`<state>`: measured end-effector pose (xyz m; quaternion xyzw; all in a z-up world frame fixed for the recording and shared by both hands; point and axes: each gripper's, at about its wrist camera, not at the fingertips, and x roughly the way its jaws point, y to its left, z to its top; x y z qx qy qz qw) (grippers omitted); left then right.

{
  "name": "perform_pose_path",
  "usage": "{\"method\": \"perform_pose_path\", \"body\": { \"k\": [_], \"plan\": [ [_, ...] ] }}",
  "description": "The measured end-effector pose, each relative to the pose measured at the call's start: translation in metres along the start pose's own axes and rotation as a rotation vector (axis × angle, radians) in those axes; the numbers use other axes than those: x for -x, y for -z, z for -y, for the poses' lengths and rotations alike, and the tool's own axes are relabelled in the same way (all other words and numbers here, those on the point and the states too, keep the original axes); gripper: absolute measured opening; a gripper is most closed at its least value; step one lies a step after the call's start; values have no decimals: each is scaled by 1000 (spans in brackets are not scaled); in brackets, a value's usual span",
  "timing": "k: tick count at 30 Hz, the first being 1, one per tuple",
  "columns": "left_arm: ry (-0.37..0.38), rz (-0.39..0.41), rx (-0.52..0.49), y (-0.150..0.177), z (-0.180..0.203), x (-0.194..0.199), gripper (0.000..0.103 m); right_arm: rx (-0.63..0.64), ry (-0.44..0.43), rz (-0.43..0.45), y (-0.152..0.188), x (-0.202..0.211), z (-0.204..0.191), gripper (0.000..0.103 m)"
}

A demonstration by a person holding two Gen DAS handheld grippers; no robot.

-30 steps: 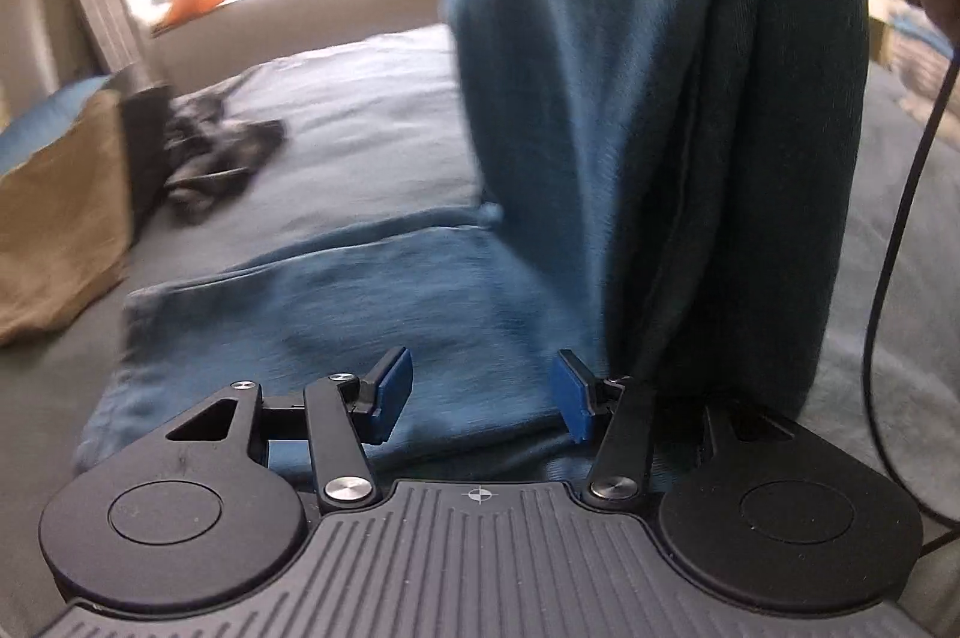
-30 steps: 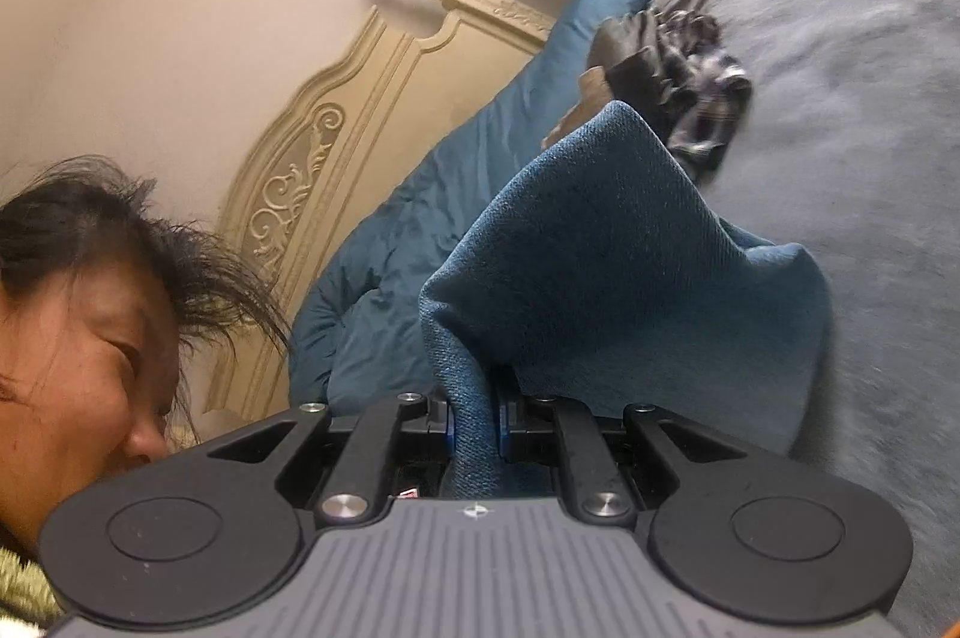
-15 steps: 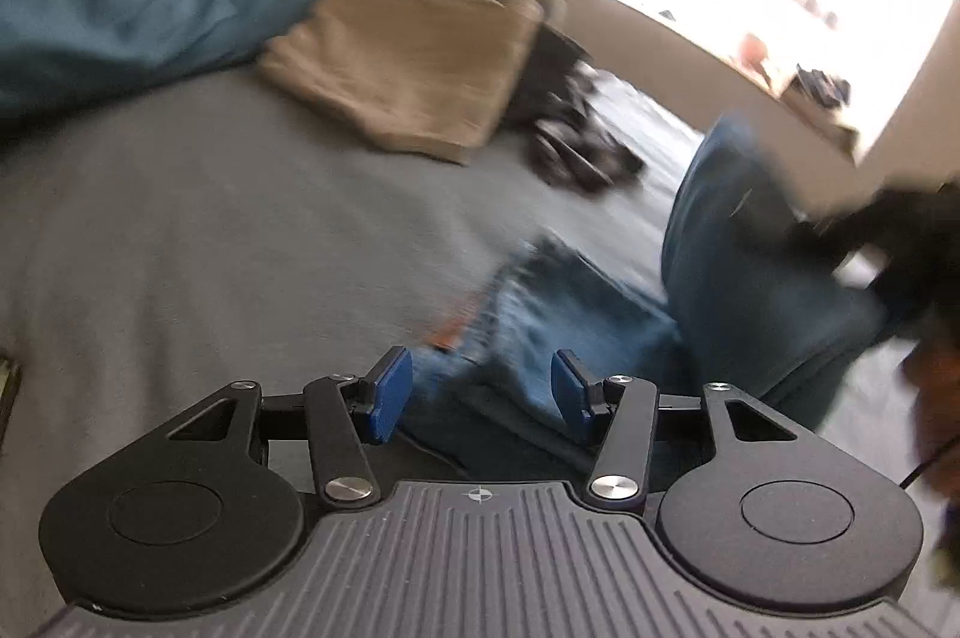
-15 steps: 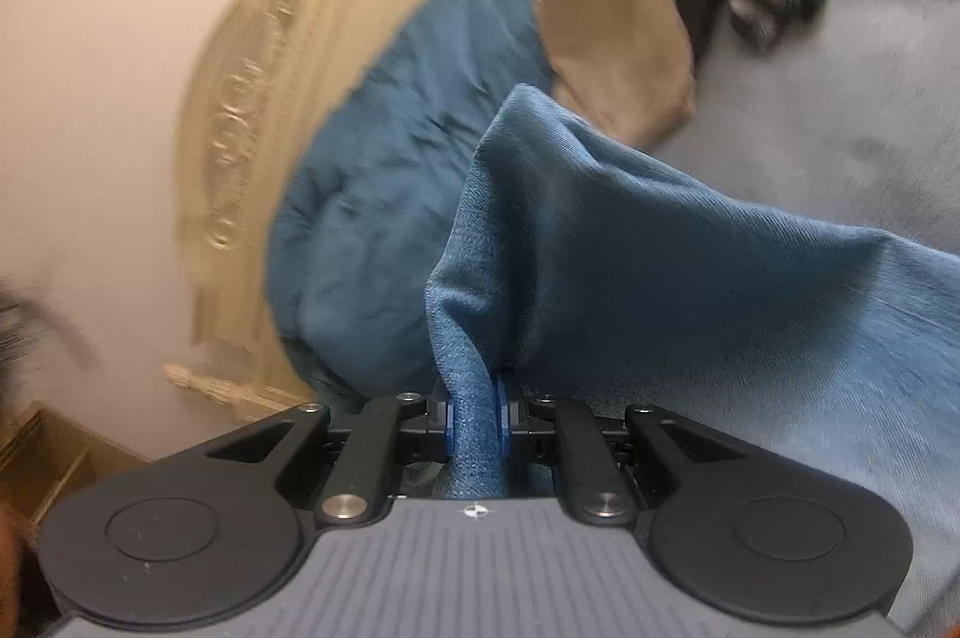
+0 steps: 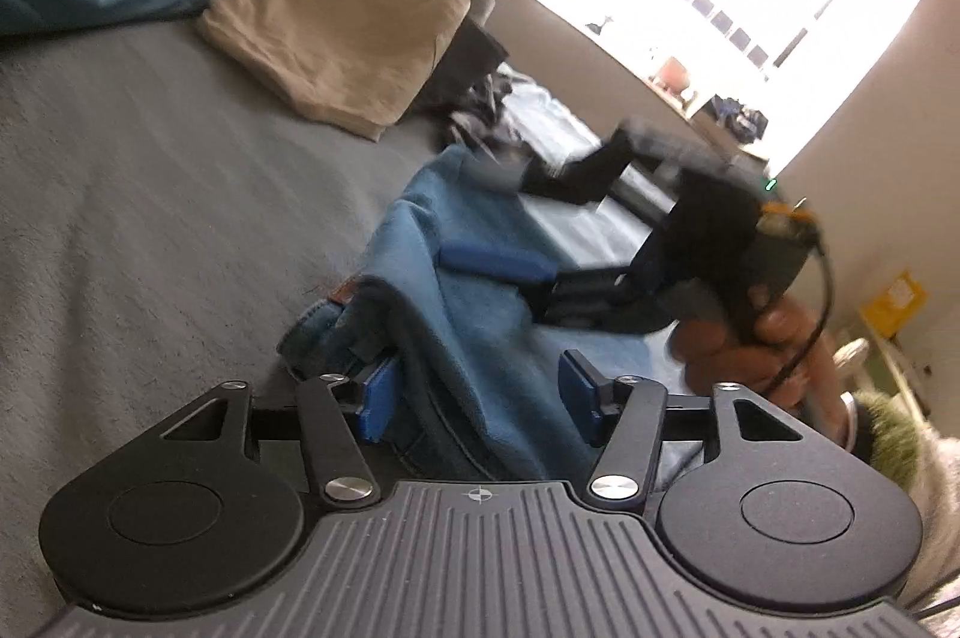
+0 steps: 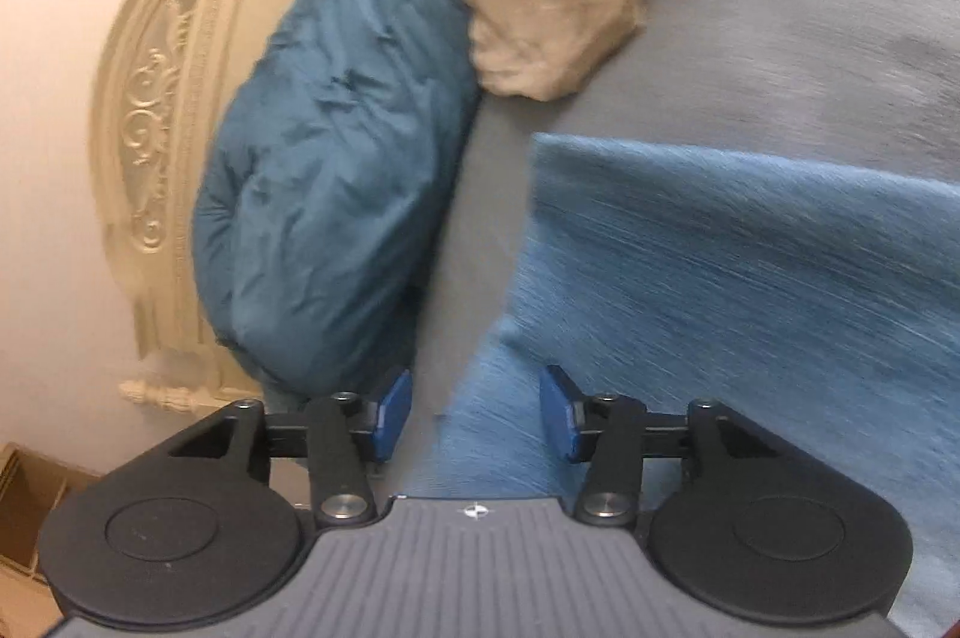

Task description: Fold clothes

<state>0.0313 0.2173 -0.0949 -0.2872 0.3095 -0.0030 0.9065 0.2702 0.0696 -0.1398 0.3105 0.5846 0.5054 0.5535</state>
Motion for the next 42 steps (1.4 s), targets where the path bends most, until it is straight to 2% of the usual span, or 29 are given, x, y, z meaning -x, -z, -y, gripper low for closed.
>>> {"method": "perform_pose_path", "body": {
  "k": [5, 8, 10, 12, 14, 17, 20, 23, 27, 31, 37, 42],
  "plan": [
    [-60, -12, 15, 0, -1, -11, 58, -19, -107, 57, -2, 30, -8, 55],
    [-90, 28, 44, -2, -4, -11, 54, -65, -159, 155, 11, 80, 1, 56],
    [-105, 54, 72, -3, -9, -11, 43, -96, -166, 234, 23, 116, 9, 58],
    [-129, 62, 93, -5, -14, -12, 15, -149, -141, 321, 42, 148, 26, 58],
    [-147, 55, 115, -7, -21, -14, 11, -213, -119, 400, 63, 176, 44, 58],
    [-151, 63, 151, -8, -27, -15, 9, -294, -77, 467, 86, 196, 71, 58],
    [-178, 65, 136, -10, -26, -16, 9, -320, 25, 470, 93, 192, 85, 58],
    [-199, 45, 165, -10, -34, -21, 10, -339, 112, 417, 94, 178, 96, 58],
    [-189, 31, 277, -9, -50, -25, 10, -382, 76, 326, 101, 152, 104, 59],
    [-209, 31, 256, -9, -46, -27, 11, -334, 92, 267, 95, 127, 102, 59],
    [-205, 26, 274, -9, -51, -28, 12, -316, 52, 218, 83, 101, 99, 59],
    [-210, 26, 280, -6, -54, -29, 13, -309, 10, 210, 78, 83, 105, 56]
  ]
}}
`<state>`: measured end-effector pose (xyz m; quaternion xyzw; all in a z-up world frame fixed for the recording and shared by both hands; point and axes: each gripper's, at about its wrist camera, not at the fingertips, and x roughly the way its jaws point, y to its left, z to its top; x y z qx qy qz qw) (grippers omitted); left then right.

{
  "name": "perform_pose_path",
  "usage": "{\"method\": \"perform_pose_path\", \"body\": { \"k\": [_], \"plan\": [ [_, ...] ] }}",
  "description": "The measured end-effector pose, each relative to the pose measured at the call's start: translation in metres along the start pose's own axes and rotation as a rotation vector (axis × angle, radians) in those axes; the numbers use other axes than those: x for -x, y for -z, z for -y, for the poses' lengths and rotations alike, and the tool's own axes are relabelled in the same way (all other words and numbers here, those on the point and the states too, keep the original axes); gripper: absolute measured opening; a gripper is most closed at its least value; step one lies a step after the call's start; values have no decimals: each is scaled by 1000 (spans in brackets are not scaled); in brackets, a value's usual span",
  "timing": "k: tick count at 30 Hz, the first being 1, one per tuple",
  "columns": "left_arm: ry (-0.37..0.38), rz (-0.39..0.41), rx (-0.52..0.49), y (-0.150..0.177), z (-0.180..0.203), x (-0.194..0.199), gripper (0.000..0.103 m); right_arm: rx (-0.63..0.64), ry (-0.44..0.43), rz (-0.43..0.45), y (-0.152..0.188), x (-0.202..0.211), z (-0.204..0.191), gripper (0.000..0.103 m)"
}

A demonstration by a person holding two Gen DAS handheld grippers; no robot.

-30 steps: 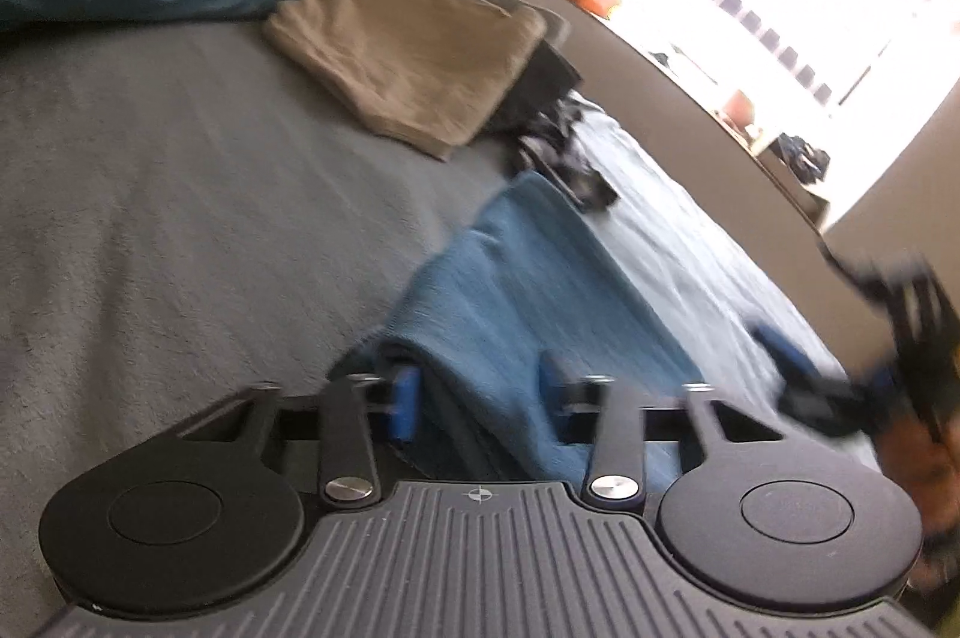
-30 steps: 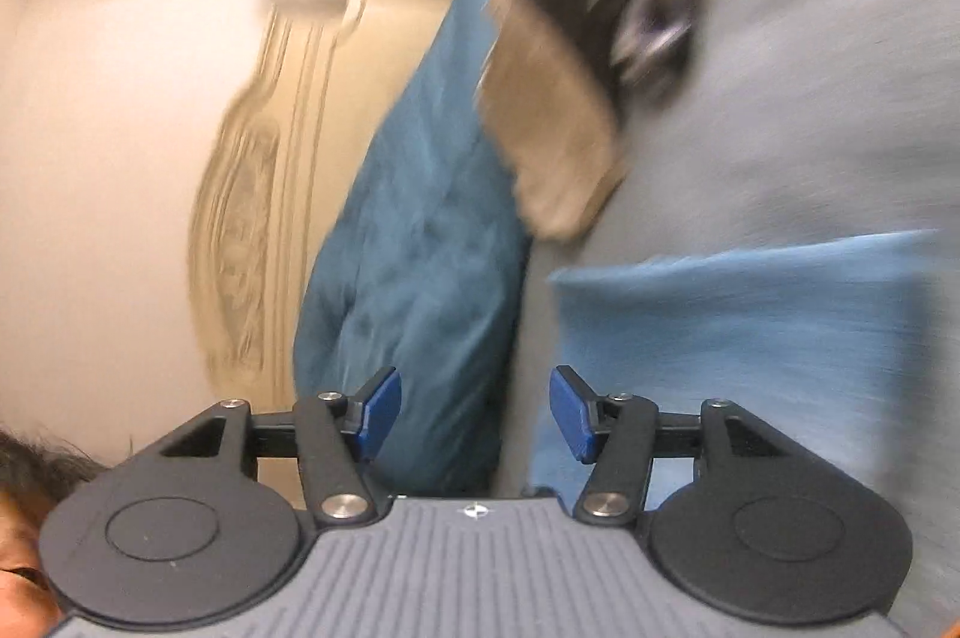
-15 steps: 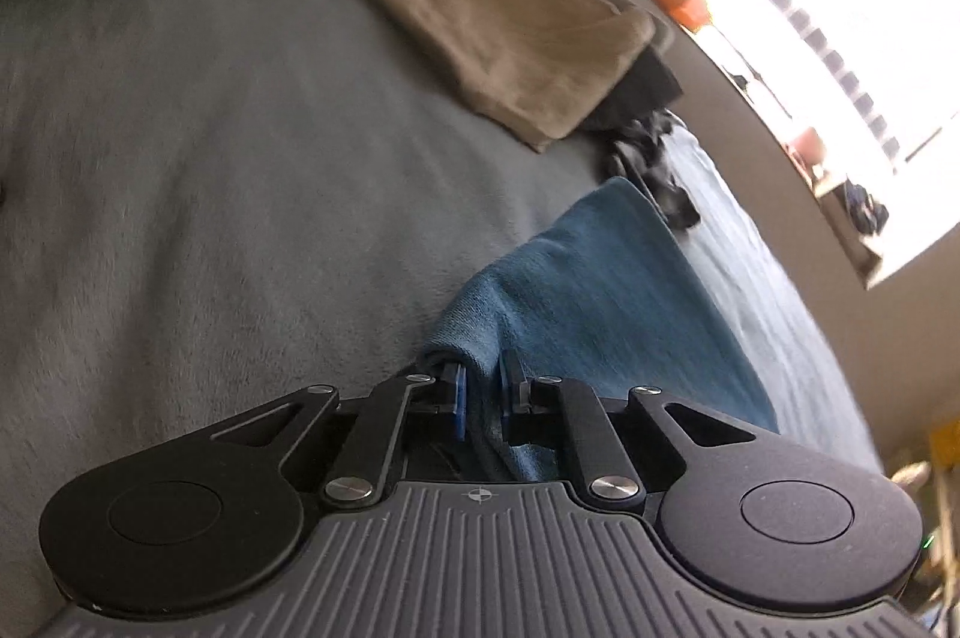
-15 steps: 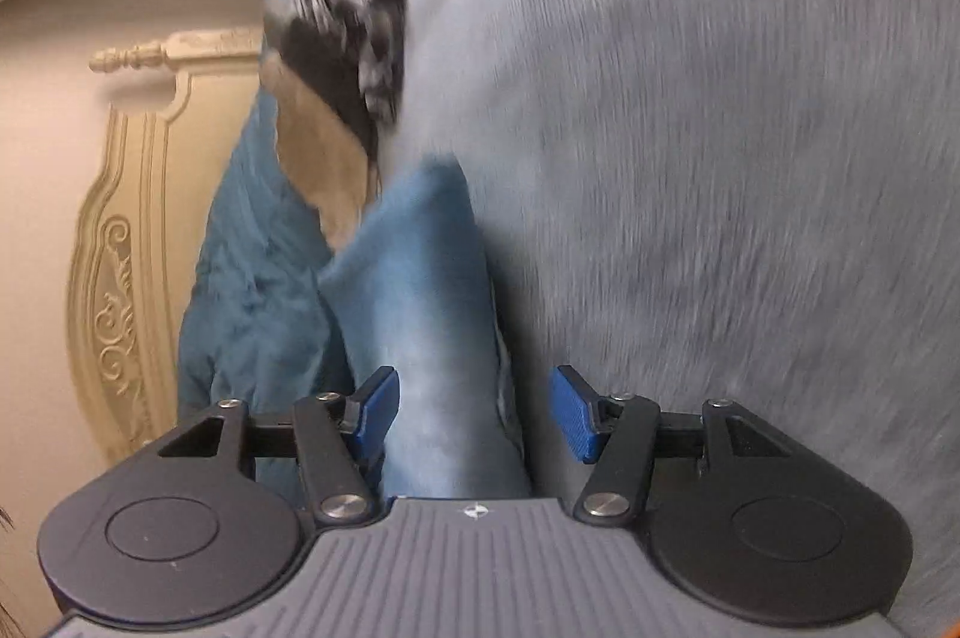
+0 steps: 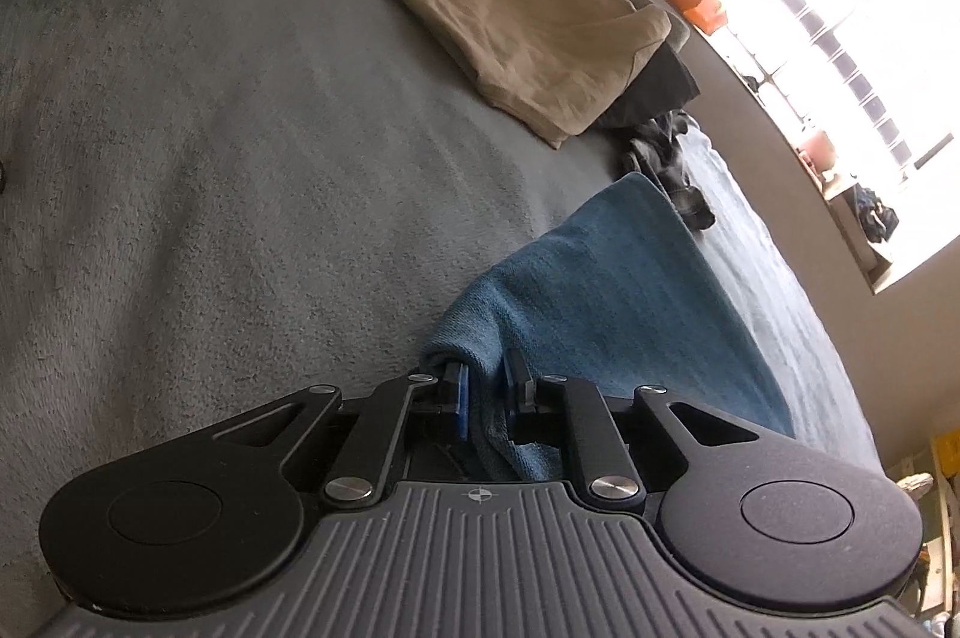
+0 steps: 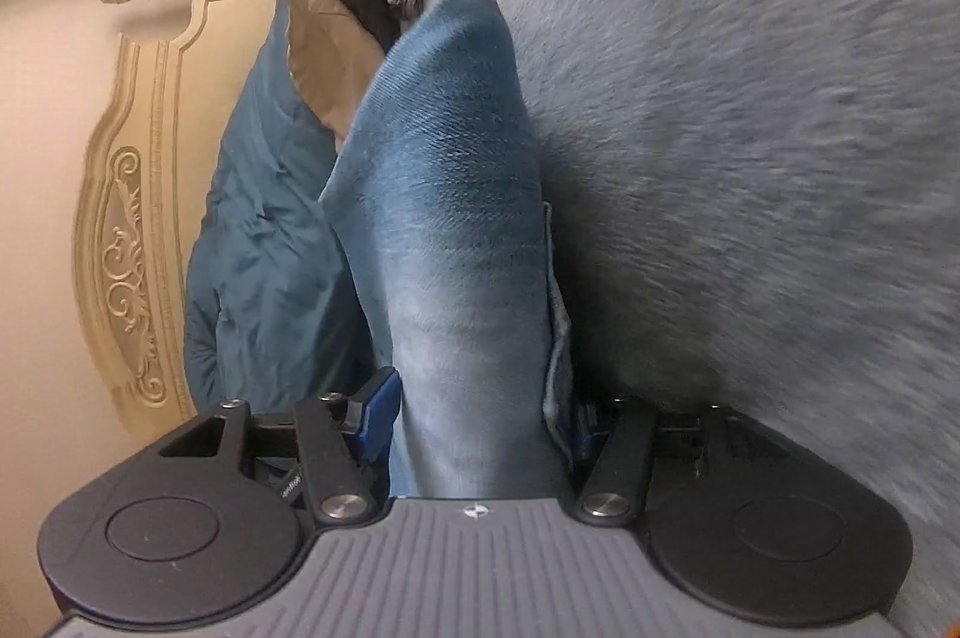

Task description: Fold clothes

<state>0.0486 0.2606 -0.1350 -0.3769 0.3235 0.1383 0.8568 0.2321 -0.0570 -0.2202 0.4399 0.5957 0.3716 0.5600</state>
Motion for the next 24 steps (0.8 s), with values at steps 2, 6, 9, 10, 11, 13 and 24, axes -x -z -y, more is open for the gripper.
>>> {"method": "perform_pose_path", "body": {
  "k": [2, 6, 9, 10, 11, 13, 24],
  "plan": [
    [-7, 1, 1, 0, -1, -1, 13, 28, -5, -4, 3, -8, -1, 51],
    [0, -7, 25, -1, -2, 0, 13, 69, -22, 7, 8, -10, -6, 24],
    [-1, -9, 1, 1, 6, 2, 12, 62, -53, 12, 9, -1, -5, 21],
    [-1, -11, -9, 3, 9, 3, 12, 59, -63, 13, 9, 1, -4, 21],
    [-1, -13, -19, 5, 13, 3, 12, 57, -73, 15, 9, 4, -4, 20],
    [15, -29, -26, 9, 19, 3, 12, 50, -82, 10, 5, 16, 0, 20],
    [211, -240, -151, 76, 91, -18, 12, 68, 0, -24, -25, 149, 33, 29]
  ]
}}
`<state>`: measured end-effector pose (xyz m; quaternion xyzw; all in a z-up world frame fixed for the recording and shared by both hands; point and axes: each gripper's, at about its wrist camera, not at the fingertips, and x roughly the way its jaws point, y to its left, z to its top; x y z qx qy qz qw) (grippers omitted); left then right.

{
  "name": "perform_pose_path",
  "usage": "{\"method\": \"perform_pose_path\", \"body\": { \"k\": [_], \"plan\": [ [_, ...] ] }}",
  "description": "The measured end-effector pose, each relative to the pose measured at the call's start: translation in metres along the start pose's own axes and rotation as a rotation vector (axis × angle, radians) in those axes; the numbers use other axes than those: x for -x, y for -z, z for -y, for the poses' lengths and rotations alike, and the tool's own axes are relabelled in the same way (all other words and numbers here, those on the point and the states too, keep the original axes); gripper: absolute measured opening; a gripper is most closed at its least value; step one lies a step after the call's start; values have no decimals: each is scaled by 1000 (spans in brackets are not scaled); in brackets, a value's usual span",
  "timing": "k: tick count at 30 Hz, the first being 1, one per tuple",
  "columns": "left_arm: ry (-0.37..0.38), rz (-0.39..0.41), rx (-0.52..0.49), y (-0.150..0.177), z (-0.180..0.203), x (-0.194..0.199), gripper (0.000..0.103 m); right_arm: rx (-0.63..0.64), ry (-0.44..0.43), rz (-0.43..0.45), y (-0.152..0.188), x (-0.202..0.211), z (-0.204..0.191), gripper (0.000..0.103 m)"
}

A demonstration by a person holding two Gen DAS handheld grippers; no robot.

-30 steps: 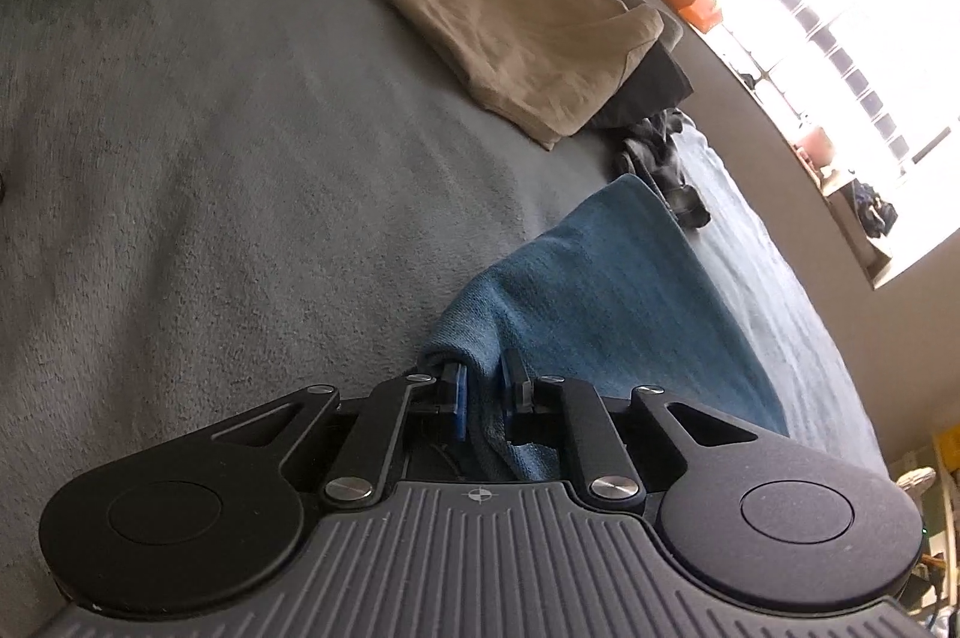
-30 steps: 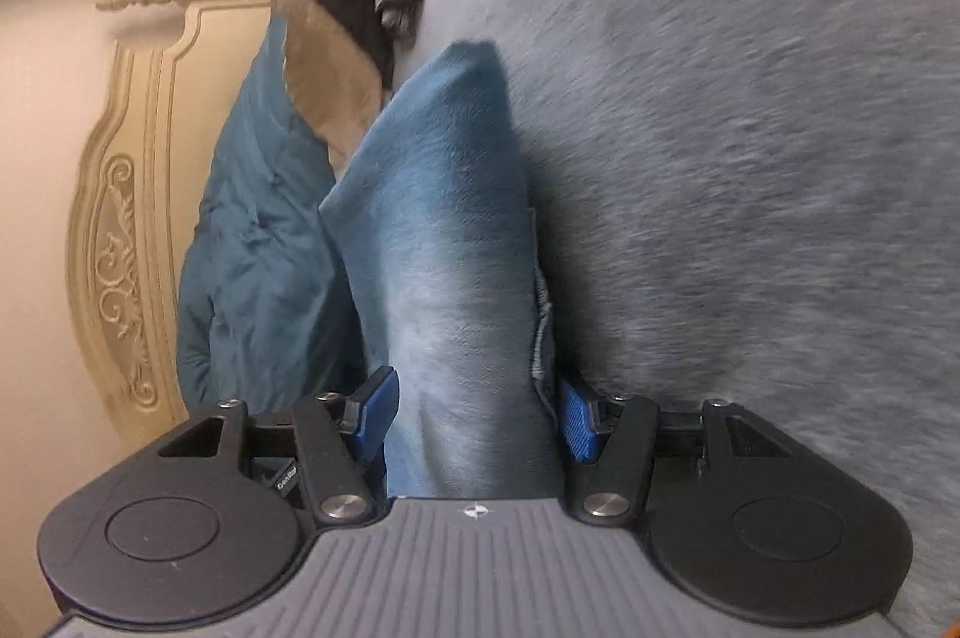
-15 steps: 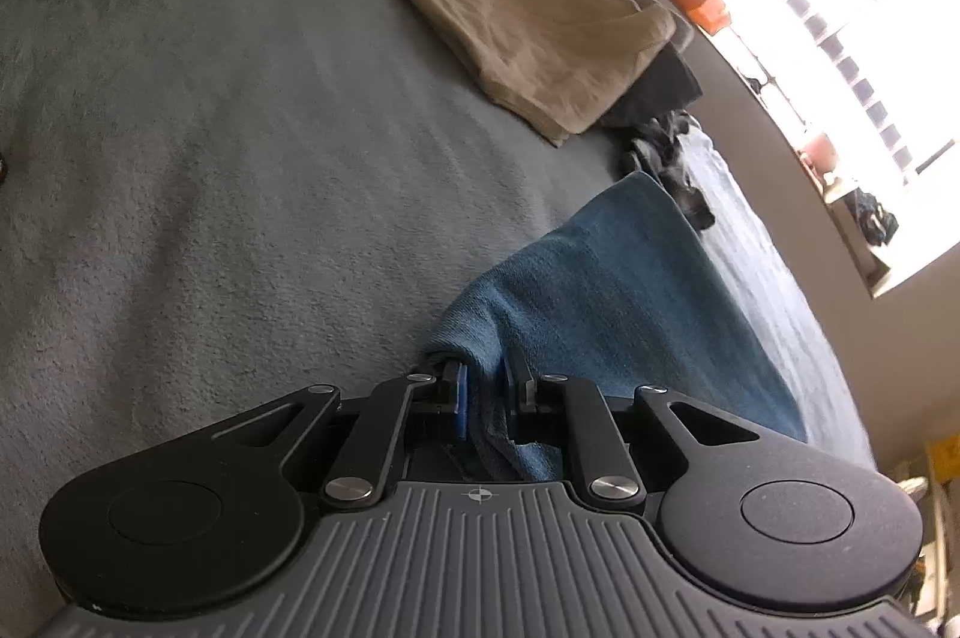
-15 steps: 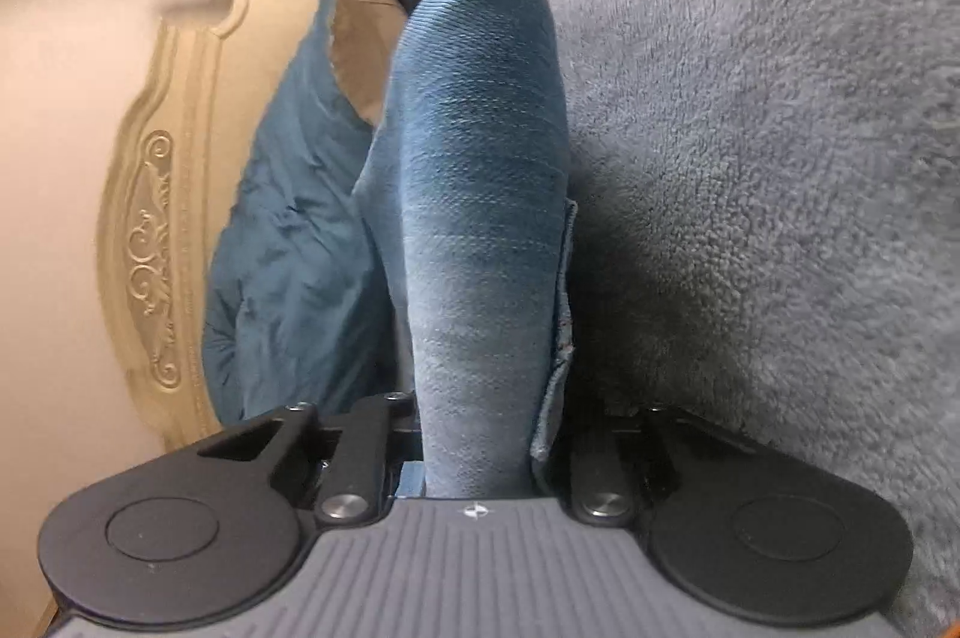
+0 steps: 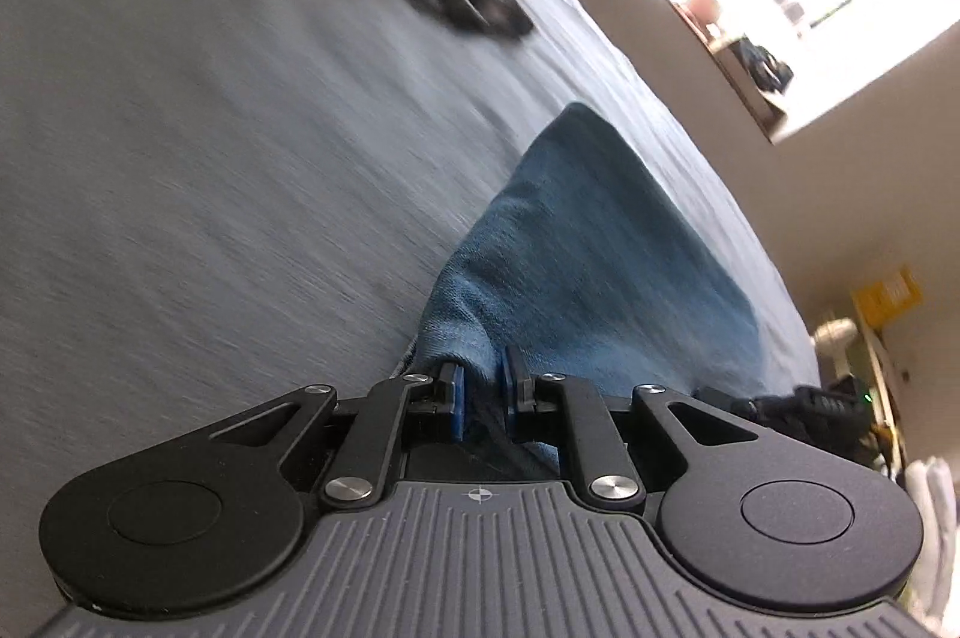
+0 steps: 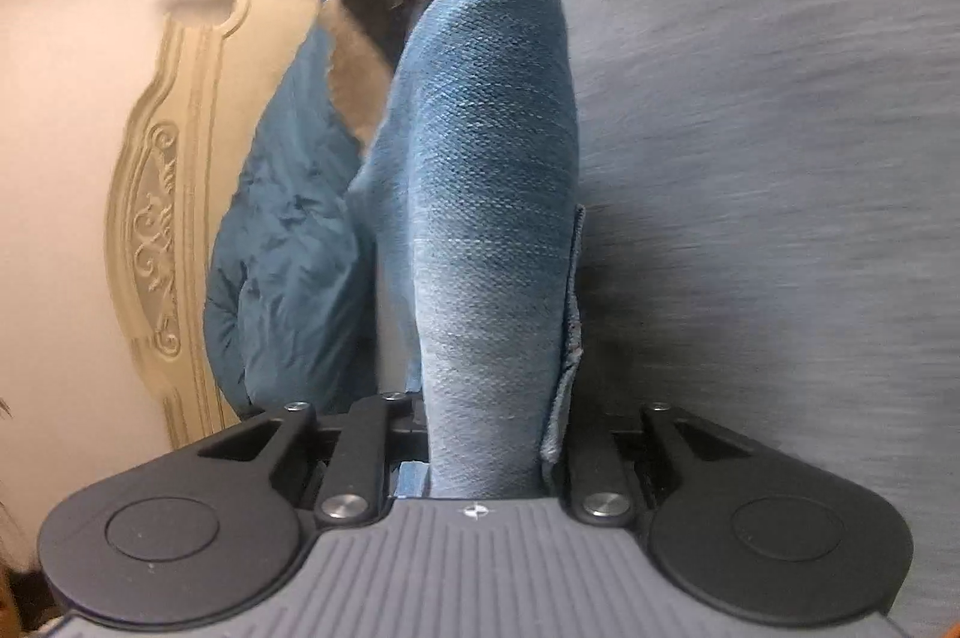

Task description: Fold clothes

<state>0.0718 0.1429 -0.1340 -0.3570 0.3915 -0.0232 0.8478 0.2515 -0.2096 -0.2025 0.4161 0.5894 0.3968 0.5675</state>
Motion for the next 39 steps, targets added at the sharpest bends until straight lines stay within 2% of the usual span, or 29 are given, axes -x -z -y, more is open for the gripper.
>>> {"method": "perform_pose_path", "body": {
  "k": [1, 2, 4, 8, 9, 13, 17, 20, 23, 28, 30, 32, 35, 39],
  "plan": [
    [4, 3, 1, -1, -1, -1, 12, -30, 7, 0, -2, 4, 10, 35],
    [11, 4, 7, -2, -2, -3, 12, -59, 13, 1, -3, 8, 20, 34],
    [50, -22, 45, -9, -13, 0, 13, -95, -40, 35, -1, 9, 29, 34],
    [106, -63, 75, -20, -27, 15, 14, -101, -34, 94, 18, 15, 23, 38],
    [106, -54, 44, -21, -24, 21, 14, -106, -24, 102, 24, 17, 22, 43],
    [94, -24, -71, -27, -10, 35, 13, -98, 76, 192, 54, 55, 20, 44],
    [53, 69, -214, -35, 15, 44, 13, -91, 78, 319, 90, 100, 15, 44],
    [62, 128, -272, -46, 32, 46, 13, -44, 47, 369, 112, 117, 1, 44],
    [80, 103, -374, -57, 60, 23, 13, 25, 15, 376, 117, 116, -14, 44],
    [54, 13, -518, -71, 97, -50, 13, 159, -28, 324, 111, 73, -40, 43],
    [-12, 9, -517, -77, 96, -77, 13, 223, -1, 308, 117, 58, -43, 42],
    [-73, -24, -461, -82, 86, -99, 13, 338, 116, 282, 126, 37, -46, 41],
    [-65, -32, -405, -84, 72, -112, 13, 492, 279, 252, 142, 11, -44, 37],
    [-19, -15, -321, -88, 57, -107, 13, 575, 296, 278, 149, 21, -62, 38]
  ]
}}
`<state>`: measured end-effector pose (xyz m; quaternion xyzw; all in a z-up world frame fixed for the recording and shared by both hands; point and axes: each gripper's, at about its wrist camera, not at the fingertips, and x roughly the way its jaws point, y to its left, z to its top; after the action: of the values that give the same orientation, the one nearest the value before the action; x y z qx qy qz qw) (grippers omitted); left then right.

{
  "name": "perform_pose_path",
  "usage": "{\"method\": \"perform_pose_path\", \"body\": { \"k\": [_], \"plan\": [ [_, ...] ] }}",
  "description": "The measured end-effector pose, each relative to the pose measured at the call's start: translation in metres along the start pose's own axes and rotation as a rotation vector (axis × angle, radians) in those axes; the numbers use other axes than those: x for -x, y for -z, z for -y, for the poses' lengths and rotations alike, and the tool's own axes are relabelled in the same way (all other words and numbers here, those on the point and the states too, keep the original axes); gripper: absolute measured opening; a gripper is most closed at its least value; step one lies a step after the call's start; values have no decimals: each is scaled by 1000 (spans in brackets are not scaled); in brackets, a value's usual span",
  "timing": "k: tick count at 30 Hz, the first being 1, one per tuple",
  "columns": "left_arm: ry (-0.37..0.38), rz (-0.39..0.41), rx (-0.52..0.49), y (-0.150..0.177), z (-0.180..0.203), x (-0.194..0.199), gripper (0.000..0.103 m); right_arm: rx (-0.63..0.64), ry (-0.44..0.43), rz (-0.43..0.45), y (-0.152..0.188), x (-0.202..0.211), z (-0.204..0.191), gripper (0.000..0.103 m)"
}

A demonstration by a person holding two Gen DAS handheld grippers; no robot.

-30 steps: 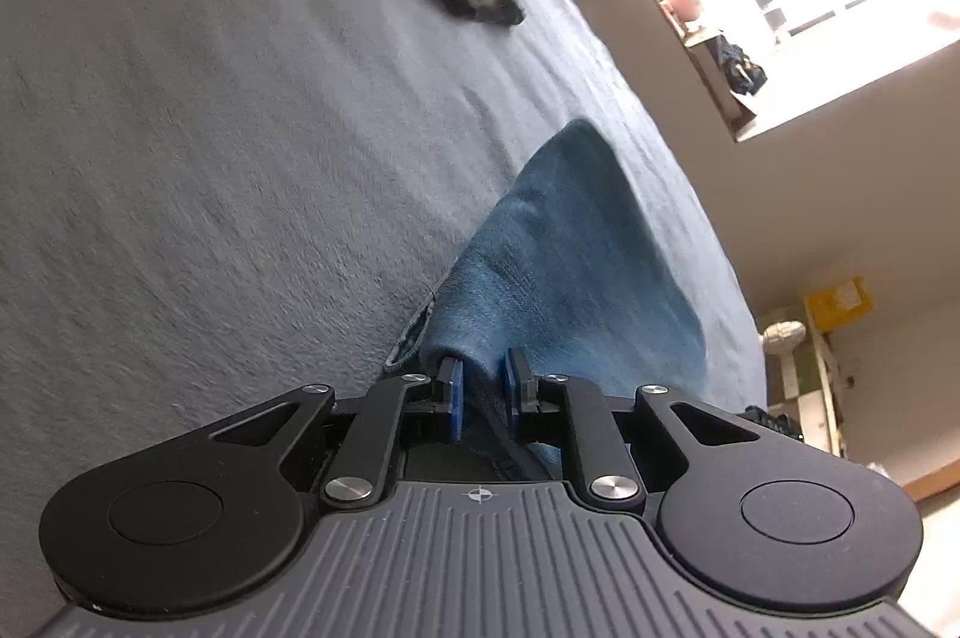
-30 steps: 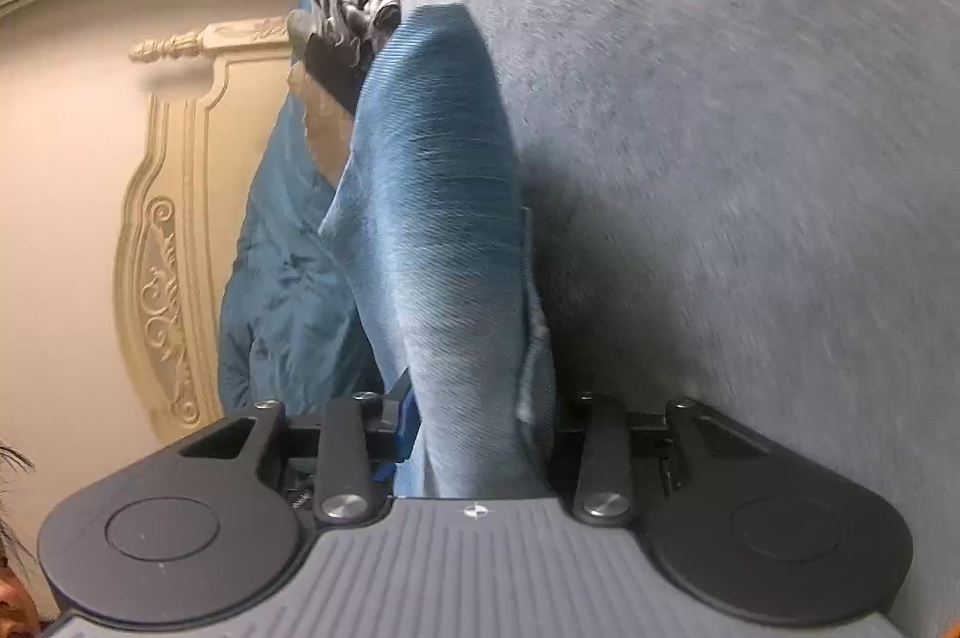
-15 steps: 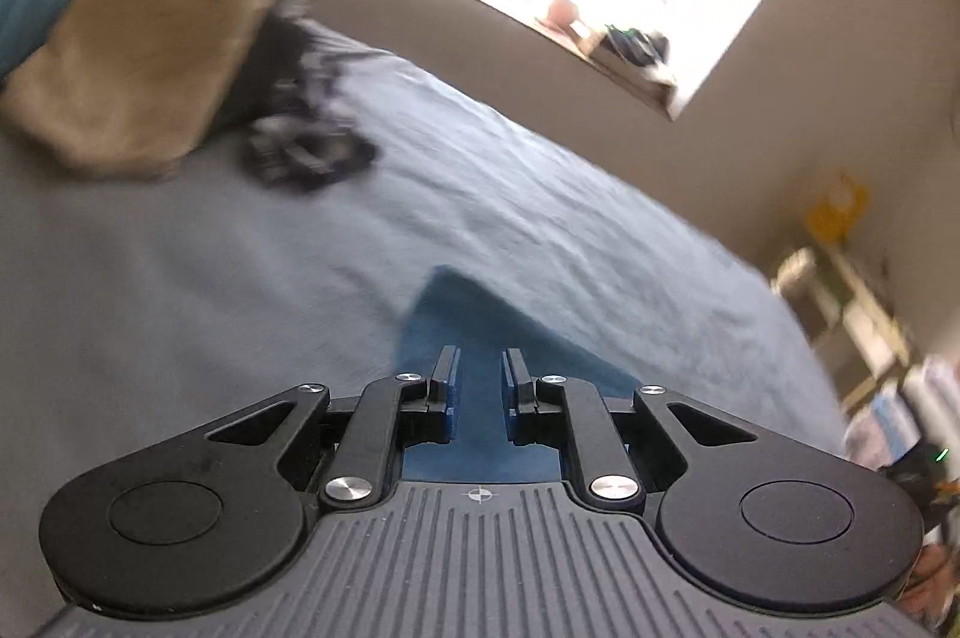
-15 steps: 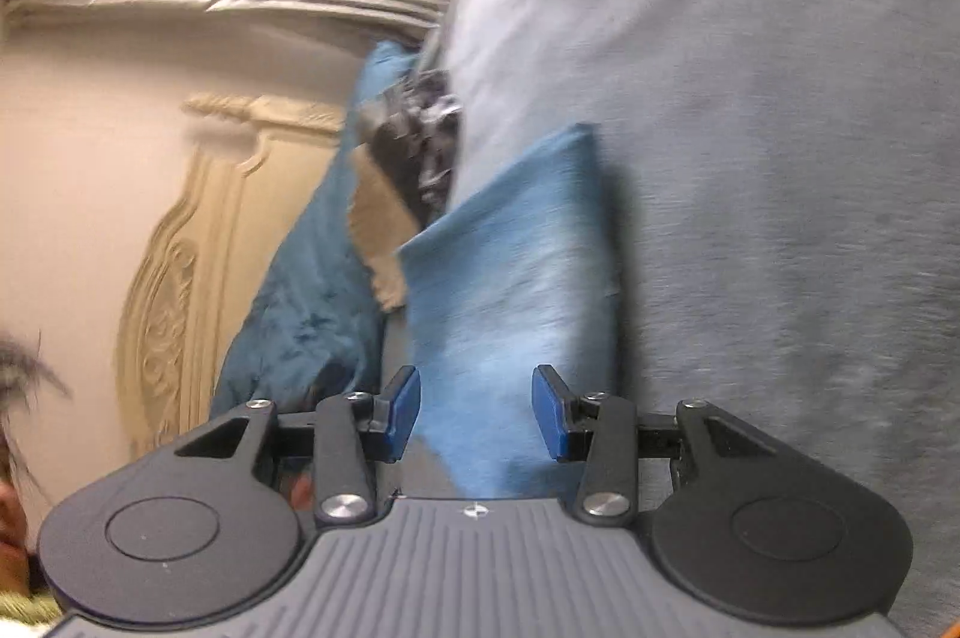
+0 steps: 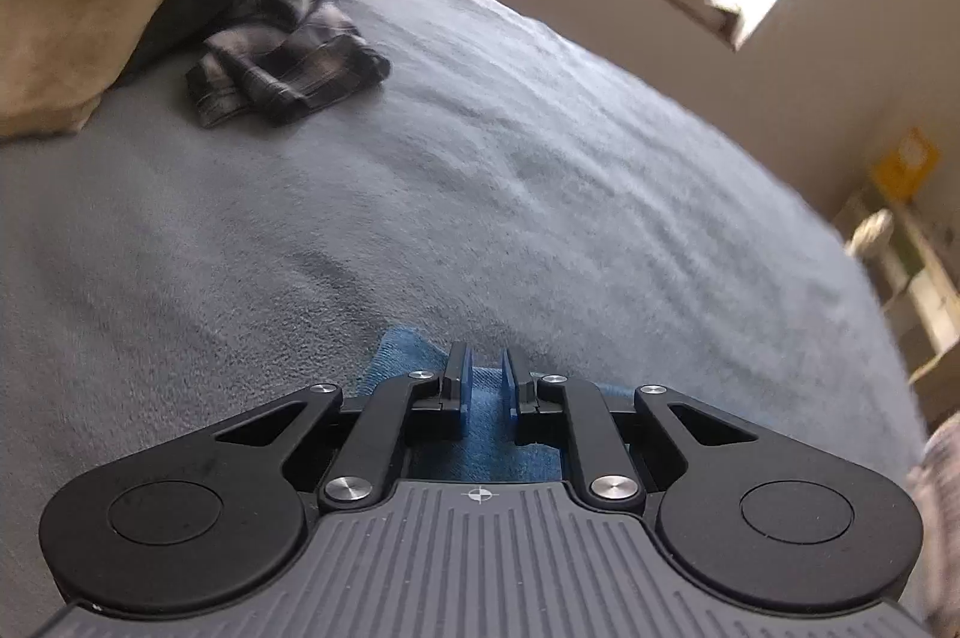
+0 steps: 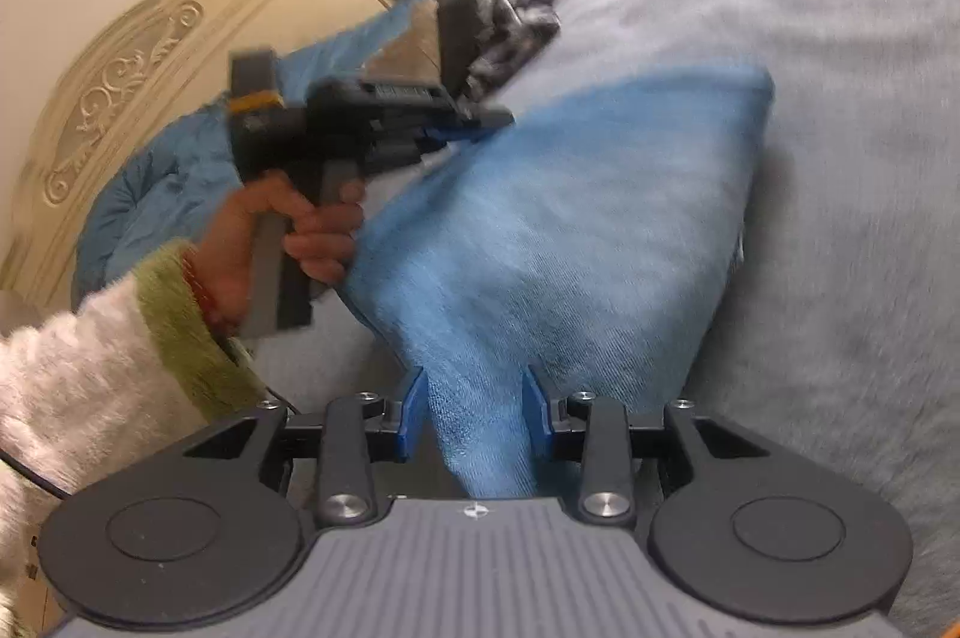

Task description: Fold clothes

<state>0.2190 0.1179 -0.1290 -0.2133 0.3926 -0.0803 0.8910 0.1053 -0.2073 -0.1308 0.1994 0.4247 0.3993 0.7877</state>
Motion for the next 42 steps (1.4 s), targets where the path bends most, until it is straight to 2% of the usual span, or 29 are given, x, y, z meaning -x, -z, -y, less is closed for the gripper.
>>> {"method": "perform_pose_path", "body": {
  "k": [3, 5, 6, 8, 10, 11, 14, 19, 23, 28, 33, 35, 36, 38, 40, 42],
  "plan": [
    [46, 29, 75, 4, -15, 6, 13, 34, -14, 55, -5, 14, 0, 38],
    [82, 46, 129, 7, -26, 8, 13, 0, 40, 13, -4, 4, 12, 35],
    [85, 55, 162, 7, -30, 10, 13, -45, 34, 8, -3, -1, 19, 34],
    [68, 79, 203, 2, -31, 16, 13, -137, 4, 16, -3, -2, 29, 34],
    [10, 123, 188, 1, -27, 33, 17, -185, -17, 58, -4, 13, 31, 35],
    [-24, 145, 157, 1, -24, 45, 19, -193, -6, 71, -3, 21, 31, 36],
    [-37, 164, 40, 17, -10, 81, 20, -213, 27, 100, 3, 45, 32, 36],
    [-21, 118, -170, 71, 20, 126, 21, -192, 72, 67, 25, 72, 24, 36],
    [3, 70, -303, 113, 44, 141, 23, -148, 93, 54, 37, 79, 7, 36],
    [32, 35, -376, 142, 62, 135, 23, 27, 141, 72, 39, 76, -27, 36],
    [14, 25, -492, 161, 77, 128, 23, 263, 221, 10, 37, 51, -52, 35],
    [9, 17, -523, 167, 81, 125, 23, 312, 261, -8, 40, 43, -55, 35],
    [7, 13, -536, 171, 83, 124, 23, 335, 281, -17, 42, 40, -56, 33],
    [6, 7, -556, 176, 87, 124, 23, 303, 273, 0, 41, 41, -53, 23],
    [10, -1, -575, 181, 92, 122, 23, 240, 267, 32, 39, 45, -45, 12],
    [11, -7, -601, 186, 96, 119, 23, 170, 247, 63, 36, 48, -37, 8]
  ]
}}
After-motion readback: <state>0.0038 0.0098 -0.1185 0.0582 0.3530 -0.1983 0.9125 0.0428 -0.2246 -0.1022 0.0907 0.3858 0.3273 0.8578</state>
